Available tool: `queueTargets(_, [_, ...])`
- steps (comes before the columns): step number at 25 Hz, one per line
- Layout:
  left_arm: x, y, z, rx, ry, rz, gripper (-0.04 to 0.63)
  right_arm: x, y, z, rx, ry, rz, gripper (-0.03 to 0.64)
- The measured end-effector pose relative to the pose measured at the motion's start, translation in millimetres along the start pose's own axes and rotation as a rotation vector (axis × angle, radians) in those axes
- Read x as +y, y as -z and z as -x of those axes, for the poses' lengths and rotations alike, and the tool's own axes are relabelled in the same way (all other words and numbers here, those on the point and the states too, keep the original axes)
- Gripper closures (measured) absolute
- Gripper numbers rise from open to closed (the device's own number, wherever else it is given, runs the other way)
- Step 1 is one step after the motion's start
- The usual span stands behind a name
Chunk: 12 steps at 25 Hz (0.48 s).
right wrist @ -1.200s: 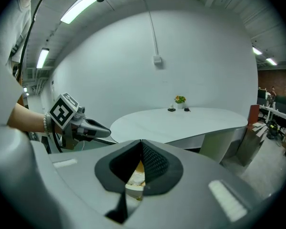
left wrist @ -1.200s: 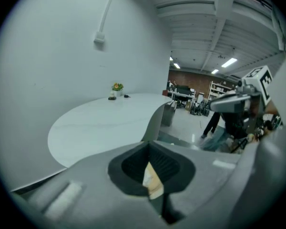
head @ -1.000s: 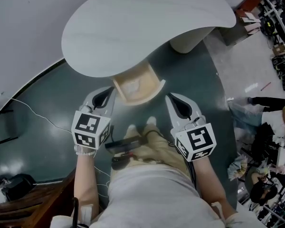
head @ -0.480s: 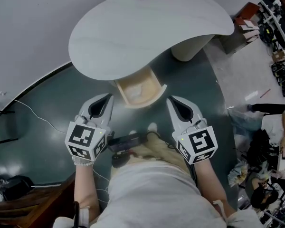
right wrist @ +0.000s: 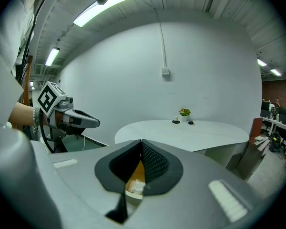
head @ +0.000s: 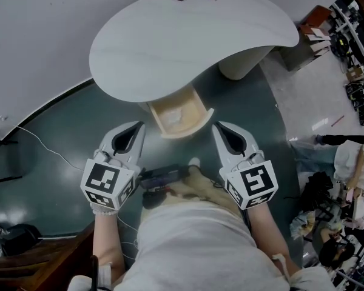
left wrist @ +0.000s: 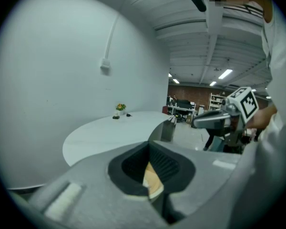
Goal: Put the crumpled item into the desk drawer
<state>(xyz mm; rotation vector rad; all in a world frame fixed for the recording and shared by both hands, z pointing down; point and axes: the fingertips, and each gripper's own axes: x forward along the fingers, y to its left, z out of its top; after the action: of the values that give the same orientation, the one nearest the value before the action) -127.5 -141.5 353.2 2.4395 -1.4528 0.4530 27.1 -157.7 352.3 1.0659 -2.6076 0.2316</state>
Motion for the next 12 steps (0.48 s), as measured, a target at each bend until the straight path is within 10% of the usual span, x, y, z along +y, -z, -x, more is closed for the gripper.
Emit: queueTargets(12, [-6.9, 0.7, 2.4, -0.013, 0.017, 0.008, 0.598, 4.6, -5.3, 2.5, 0.001, 0.004, 0.018, 0.612])
